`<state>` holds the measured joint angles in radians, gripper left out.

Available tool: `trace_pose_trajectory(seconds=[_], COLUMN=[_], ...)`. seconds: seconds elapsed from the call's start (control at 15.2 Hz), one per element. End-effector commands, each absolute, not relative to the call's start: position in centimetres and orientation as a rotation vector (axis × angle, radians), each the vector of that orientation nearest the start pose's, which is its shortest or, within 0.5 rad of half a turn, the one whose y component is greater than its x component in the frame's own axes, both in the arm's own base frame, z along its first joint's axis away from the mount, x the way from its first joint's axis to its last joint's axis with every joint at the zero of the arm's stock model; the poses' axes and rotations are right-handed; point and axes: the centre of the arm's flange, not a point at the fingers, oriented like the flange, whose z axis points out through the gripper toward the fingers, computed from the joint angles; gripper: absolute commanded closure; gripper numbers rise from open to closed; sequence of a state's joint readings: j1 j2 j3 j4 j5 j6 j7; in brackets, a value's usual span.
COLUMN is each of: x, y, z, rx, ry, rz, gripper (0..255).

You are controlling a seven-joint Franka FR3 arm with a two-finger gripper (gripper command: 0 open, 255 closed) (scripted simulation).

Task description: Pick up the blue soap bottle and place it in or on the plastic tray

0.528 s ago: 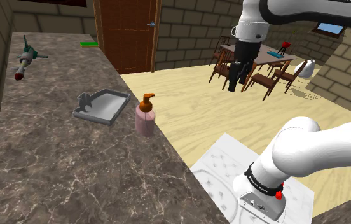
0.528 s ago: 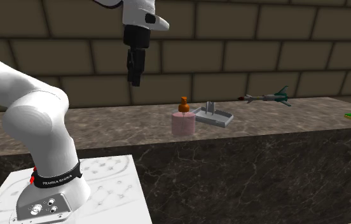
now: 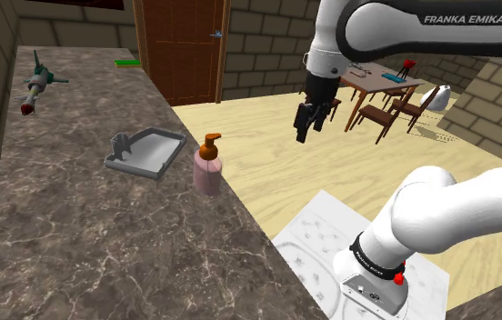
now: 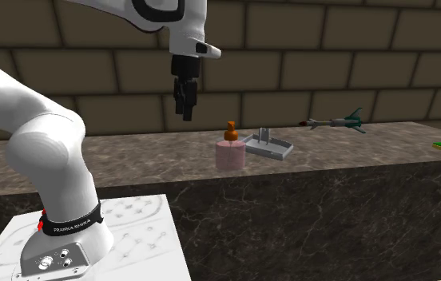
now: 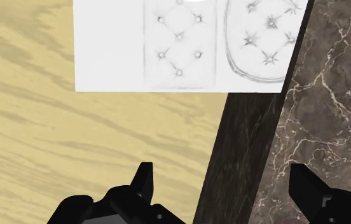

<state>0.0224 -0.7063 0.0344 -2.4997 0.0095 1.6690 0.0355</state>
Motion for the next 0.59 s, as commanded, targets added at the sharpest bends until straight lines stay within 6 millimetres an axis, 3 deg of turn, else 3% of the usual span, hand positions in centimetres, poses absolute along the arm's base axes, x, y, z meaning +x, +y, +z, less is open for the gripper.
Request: trace_pose_trajectory(seconds=[0.0,0.53], x=[33.7,39.3], y=[3.2,8.9], z=[49.0,43.5], rx=[-3.152,-3.143], ry=[-0.023,-0.054], rz=[0.161,0.045], gripper=[0,0])
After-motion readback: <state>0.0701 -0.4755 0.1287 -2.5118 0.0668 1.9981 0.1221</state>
